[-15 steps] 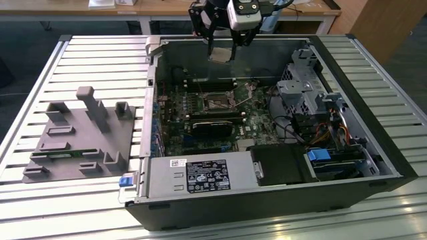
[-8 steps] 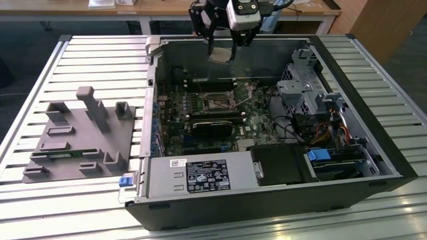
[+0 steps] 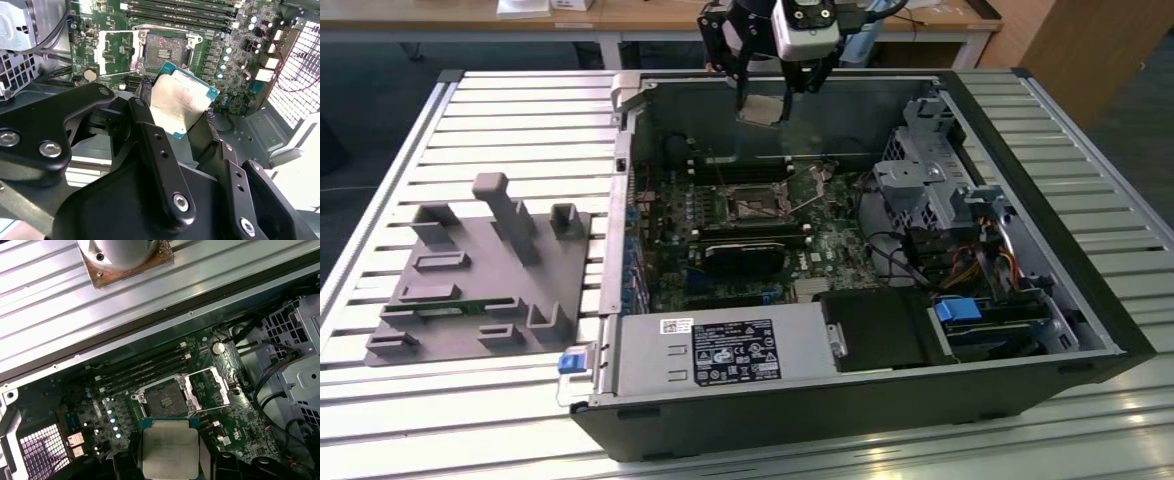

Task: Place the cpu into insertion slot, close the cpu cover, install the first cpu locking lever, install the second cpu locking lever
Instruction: 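Place the cpu into insertion slot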

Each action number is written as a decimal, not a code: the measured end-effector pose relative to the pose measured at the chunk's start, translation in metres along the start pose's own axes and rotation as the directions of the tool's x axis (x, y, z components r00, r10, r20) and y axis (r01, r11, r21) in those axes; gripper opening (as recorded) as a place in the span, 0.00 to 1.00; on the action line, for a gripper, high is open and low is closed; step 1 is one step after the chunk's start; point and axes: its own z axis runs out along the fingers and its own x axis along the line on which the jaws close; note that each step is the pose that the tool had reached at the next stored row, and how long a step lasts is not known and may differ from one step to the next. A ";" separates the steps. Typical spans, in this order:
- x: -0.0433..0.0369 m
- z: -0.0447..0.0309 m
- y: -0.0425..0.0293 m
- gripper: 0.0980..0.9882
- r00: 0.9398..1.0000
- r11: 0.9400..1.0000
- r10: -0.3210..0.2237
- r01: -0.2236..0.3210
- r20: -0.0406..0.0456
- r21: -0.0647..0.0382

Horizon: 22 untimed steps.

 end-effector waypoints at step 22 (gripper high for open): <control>0.0000 0.0000 0.0000 0.50 0.999 0.999 0.045 -0.045 0.004 -0.001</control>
